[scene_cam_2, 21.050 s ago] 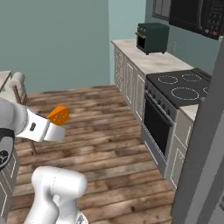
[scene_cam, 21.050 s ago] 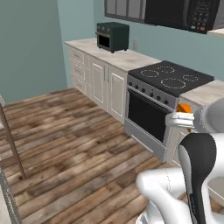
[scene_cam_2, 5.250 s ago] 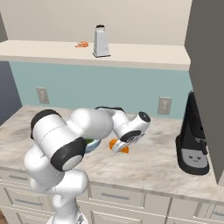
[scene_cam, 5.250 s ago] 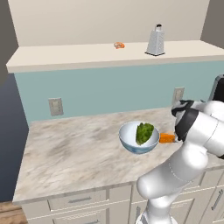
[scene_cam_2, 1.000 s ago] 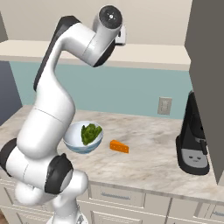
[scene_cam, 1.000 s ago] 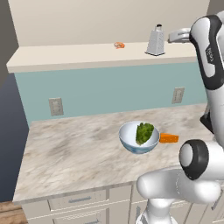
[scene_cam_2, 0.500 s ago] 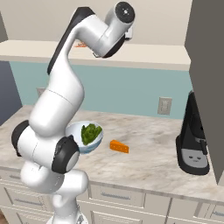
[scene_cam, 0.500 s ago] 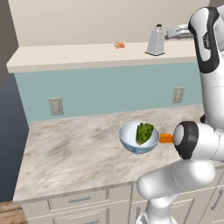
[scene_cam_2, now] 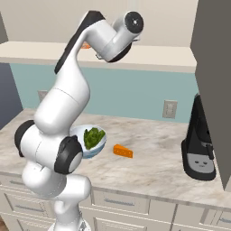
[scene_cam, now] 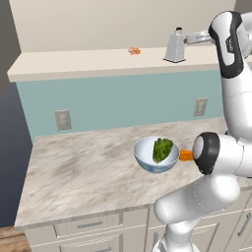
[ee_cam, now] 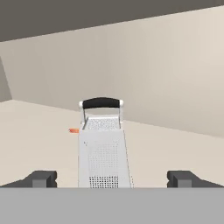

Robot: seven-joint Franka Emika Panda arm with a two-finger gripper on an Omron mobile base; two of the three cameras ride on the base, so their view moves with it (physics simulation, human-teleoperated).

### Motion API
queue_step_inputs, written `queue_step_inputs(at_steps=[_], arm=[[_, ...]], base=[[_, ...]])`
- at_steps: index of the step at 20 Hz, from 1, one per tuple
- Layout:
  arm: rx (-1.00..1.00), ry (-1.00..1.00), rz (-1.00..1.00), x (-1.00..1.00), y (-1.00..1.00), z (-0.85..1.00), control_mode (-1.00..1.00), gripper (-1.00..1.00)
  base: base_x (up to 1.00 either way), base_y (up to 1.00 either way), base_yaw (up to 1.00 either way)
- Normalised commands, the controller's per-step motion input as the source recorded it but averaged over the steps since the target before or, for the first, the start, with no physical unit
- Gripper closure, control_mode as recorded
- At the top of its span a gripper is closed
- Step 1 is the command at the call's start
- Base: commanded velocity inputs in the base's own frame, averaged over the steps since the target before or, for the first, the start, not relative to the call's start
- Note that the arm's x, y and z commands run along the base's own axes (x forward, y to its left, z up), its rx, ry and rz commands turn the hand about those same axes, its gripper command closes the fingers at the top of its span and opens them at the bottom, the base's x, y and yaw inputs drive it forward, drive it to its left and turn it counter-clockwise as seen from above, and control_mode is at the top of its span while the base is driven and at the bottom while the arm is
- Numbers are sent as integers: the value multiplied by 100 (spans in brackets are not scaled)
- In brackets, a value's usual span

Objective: Pick the cheese from the fridge and the cheese grater from the cabinet and place them next to the salad bowl.

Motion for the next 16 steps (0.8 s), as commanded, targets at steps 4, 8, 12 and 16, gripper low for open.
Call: queue_step_inputs(at_steps=[4,8,12,16], arm=[[0,0,0,18,7,0,-100,-100],[0,3,0,8,10,0,-100,-100],[0,11,2,31,5,-2,-100,-100],[0,4,7,48,2,-5,-100,-100]], base=[[0,0,0],[0,0,0],[0,0,0],[0,0,0]])
